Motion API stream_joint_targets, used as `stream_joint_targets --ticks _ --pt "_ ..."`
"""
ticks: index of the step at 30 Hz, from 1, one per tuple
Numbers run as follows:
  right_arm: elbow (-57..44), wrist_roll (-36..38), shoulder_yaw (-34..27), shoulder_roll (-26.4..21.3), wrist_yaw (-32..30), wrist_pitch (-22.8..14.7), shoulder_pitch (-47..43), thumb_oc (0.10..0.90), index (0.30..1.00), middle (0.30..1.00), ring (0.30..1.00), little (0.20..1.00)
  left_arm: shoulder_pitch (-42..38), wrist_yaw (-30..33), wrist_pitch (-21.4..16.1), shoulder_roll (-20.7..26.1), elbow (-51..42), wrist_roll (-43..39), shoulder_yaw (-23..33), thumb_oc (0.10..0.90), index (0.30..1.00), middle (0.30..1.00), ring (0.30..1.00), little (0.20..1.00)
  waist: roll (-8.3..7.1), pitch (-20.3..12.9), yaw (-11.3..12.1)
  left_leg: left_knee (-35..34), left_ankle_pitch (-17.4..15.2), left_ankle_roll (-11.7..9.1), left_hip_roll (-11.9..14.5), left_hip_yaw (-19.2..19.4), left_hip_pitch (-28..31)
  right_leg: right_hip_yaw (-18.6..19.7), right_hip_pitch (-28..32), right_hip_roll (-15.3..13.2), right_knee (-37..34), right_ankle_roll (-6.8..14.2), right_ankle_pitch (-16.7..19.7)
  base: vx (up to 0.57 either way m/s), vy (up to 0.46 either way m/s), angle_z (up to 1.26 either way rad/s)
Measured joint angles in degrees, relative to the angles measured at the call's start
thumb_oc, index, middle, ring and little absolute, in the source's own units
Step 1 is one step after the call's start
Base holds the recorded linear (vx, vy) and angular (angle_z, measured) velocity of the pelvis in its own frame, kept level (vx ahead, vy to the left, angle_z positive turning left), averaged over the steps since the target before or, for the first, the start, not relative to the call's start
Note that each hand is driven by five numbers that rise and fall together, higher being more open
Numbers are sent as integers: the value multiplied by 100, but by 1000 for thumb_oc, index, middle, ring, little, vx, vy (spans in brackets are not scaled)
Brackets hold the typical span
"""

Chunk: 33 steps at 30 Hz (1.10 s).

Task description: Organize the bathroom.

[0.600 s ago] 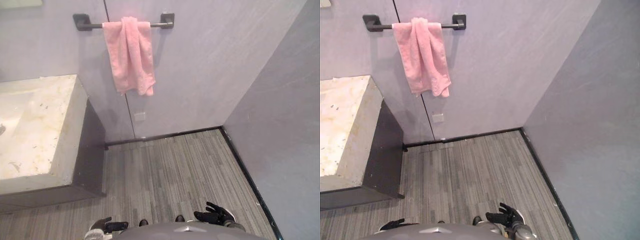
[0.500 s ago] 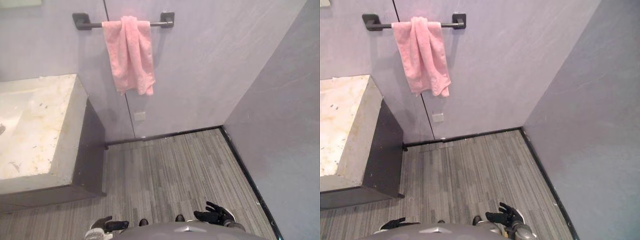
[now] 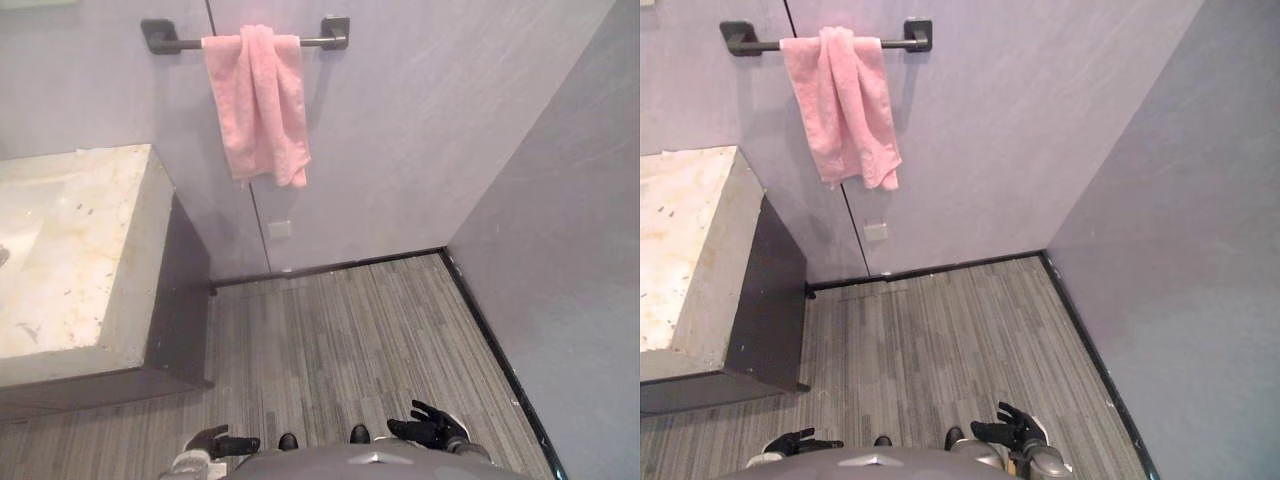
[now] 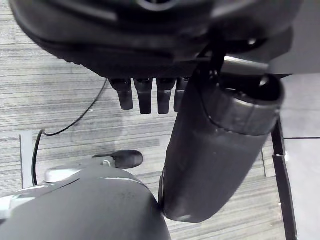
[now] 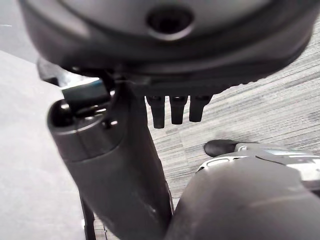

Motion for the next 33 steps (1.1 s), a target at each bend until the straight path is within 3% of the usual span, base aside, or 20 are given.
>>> stream_joint_targets --ticks 11,15,16,17,19,21,23,25,28,29,30,33 --pt "-56 -16 16 -4 46 -211 -10 800 900 900 900 900 -29 127 2 1 0 -129 25 800 900 900 900 900 -24 -16 -8 -1 -28 19 -6 38 82 23 12 -17 111 3 -4 5 28 -2" --pt "-860 -14 40 -173 109 -196 -41 800 900 900 900 900 -281 29 -30 3 -1 -280 48 800 900 900 900 900 141 181 -84 55 -89 149 152 276 74 50 -783 -56 1673 138 -105 -14 87 -15" --pt "-1486 -11 160 -379 115 -209 -48 800 900 900 900 900 -383 48 -113 29 -191 -284 53 800 900 900 900 900 254 340 -178 114 -99 189 234 298 84 -46 -1454 -191 3021 265 51 72 31 12" --pt "-1838 -10 202 -505 113 -211 -47 800 900 900 900 900 -444 67 -127 85 -383 -291 42 800 900 900 900 900 328 379 -260 101 -54 266 229 287 111 -46 -1767 -303 3652 322 210 114 -6 21" --pt "-2414 -9 230 -664 18 -242 -45 800 900 900 900 900 -419 189 -193 171 -911 -395 41 800 900 900 900 900 341 412 -290 75 -11 340 206 264 184 -16 -1955 -376 4011 361 -40 149 -80 14" --pt "-3222 5 165 -741 -238 -412 -67 800 900 900 900 900 -377 374 -189 361 -1890 -688 50 800 900 900 900 900 381 422 -273 70 -8 325 192 262 154 12 -1815 -379 3475 369 -309 228 -188 7" --pt "-3971 -74 106 -789 -451 -496 -61 800 900 900 900 900 -252 582 -149 568 -2979 -871 45 800 900 900 900 900 400 435 -252 27 24 281 157 260 159 -36 -1505 -369 2295 358 -345 204 -204 -5" --pt "-4800 -197 118 -820 -693 -812 -150 800 900 900 900 900 -278 863 -191 906 -4221 -1013 47 800 900 900 900 900 381 426 -178 27 21 252 81 264 153 -40 -1107 -406 1060 429 -255 201 -217 -11" --pt "-5229 -593 237 -1007 -979 -1145 -238 800 900 900 900 900 -345 1260 -266 1156 -5286 -1017 69 800 900 900 900 900 342 395 -133 26 16 143 64 202 221 -54 -675 -370 397 477 -15 168 -203 18" --pt "-5300 -736 317 -1091 -1132 -1233 -326 800 900 900 900 900 -421 1461 -332 1203 -5623 -1011 66 800 900 900 900 900 241 332 -100 28 23 77 -2 127 253 -17 -474 -375 166 378 349 202 -257 35" --pt "-5285 -784 428 -1211 -1309 -1282 -494 800 900 900 900 900 -517 1633 -350 1141 -5848 -992 53 800 900 900 900 900 277 326 -64 27 -20 -14 47 94 303 -5 -352 -300 61 174 612 162 -208 25" --pt "-5283 -985 698 -1442 -1654 -1287 -1026 800 900 900 900 900 -724 1968 -381 970 -6228 -874 15 800 900 900 900 900 394 287 101 210 -121 -175 274 146 238 -4 -301 -59 -6 23 574 133 -194 -3"
